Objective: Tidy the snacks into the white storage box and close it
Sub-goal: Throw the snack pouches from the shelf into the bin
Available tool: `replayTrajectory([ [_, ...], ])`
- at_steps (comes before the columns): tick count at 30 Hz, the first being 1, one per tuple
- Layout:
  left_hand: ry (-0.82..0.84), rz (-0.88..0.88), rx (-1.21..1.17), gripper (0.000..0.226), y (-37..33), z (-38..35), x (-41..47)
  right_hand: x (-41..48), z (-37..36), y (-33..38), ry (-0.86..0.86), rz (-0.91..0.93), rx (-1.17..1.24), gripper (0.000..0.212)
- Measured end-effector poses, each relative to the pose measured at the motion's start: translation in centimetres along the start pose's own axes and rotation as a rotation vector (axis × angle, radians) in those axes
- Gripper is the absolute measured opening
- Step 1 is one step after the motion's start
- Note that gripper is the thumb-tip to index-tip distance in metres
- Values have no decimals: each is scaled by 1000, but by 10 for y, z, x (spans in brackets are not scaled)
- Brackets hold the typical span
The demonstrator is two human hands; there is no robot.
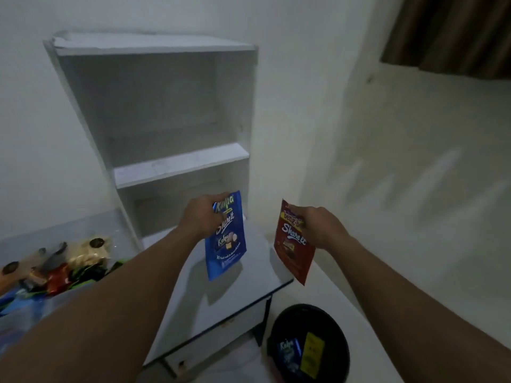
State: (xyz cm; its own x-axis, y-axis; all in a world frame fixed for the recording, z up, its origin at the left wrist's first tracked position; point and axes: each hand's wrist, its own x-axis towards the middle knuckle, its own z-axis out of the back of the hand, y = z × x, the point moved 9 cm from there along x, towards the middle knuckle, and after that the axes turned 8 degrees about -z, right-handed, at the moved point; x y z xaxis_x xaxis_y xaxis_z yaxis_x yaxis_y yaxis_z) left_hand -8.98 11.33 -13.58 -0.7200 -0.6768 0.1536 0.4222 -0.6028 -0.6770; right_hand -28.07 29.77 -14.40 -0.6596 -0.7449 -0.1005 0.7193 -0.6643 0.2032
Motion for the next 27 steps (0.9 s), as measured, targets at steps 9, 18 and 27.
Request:
replayTrajectory([
  [9, 143, -133, -74, 46, -97, -134, -28, -102, -19, -144, -32, -314, 35, 63],
  [18, 296, -138, -7, 43, -85, -332, -60, -113, -155, -259, 36, -488, 148, 61],
  [27, 288, 77, 46, 37, 45, -507, -75, -53, -354, -321, 105, -538, 322, 64],
])
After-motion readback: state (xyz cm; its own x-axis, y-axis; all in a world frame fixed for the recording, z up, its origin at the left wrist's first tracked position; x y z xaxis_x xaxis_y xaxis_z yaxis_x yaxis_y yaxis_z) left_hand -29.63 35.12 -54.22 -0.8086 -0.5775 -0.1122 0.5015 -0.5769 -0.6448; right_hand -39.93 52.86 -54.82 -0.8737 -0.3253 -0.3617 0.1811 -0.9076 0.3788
